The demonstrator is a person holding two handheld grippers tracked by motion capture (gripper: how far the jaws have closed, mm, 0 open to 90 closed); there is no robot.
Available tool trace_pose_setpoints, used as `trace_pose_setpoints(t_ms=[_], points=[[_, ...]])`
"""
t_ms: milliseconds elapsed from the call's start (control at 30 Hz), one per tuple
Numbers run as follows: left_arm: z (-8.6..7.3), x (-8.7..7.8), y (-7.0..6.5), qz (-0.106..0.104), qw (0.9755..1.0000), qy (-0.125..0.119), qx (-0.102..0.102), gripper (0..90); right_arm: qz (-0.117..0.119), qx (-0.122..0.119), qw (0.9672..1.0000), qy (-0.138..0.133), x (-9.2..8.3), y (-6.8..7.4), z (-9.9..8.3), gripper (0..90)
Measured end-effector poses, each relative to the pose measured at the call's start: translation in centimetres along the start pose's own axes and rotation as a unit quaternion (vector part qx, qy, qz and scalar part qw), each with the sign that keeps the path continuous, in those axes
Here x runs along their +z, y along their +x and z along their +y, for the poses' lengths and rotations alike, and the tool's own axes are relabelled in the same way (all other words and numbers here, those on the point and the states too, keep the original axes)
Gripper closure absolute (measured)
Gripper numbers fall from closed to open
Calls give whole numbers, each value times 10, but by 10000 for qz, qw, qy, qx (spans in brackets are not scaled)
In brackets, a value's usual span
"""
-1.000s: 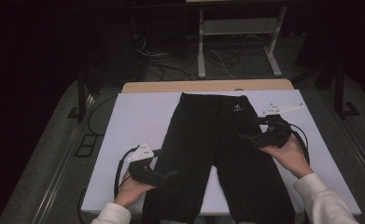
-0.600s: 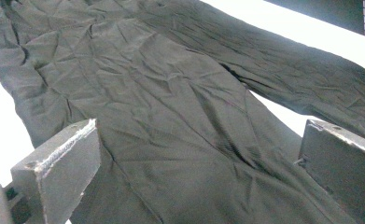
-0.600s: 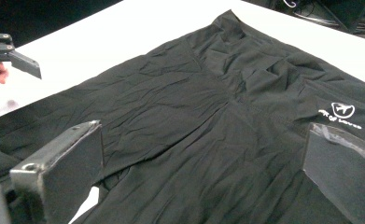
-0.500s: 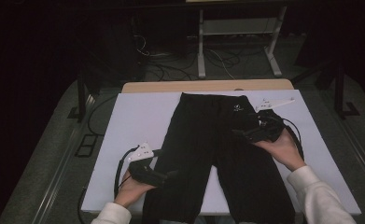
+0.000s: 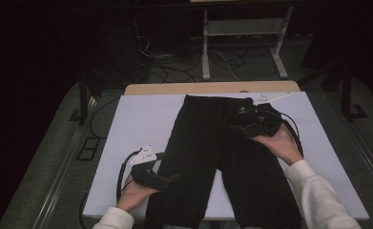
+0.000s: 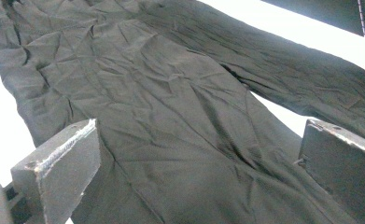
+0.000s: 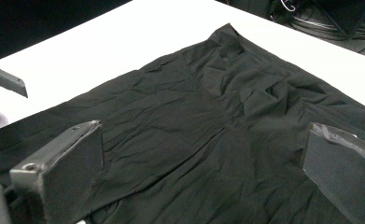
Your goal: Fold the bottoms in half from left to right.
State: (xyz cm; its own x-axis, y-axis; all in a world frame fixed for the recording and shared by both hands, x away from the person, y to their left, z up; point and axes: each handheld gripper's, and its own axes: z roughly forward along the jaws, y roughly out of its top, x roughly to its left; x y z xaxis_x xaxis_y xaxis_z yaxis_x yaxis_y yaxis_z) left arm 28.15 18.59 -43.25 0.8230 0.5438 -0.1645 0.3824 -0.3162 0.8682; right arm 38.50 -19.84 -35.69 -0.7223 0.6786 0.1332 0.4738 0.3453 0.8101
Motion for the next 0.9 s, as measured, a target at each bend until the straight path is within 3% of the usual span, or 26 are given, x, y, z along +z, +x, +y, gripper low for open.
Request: trace_pose_setpoints(t_ms=[367,900], points=[[0,0,0,14,10000,-22,-14,0,54,-51,9999,91,14,-1,18,0],[-1,0,2,37,10000,10,-23,0,33,-18,10000,69,38,-5,29,0]])
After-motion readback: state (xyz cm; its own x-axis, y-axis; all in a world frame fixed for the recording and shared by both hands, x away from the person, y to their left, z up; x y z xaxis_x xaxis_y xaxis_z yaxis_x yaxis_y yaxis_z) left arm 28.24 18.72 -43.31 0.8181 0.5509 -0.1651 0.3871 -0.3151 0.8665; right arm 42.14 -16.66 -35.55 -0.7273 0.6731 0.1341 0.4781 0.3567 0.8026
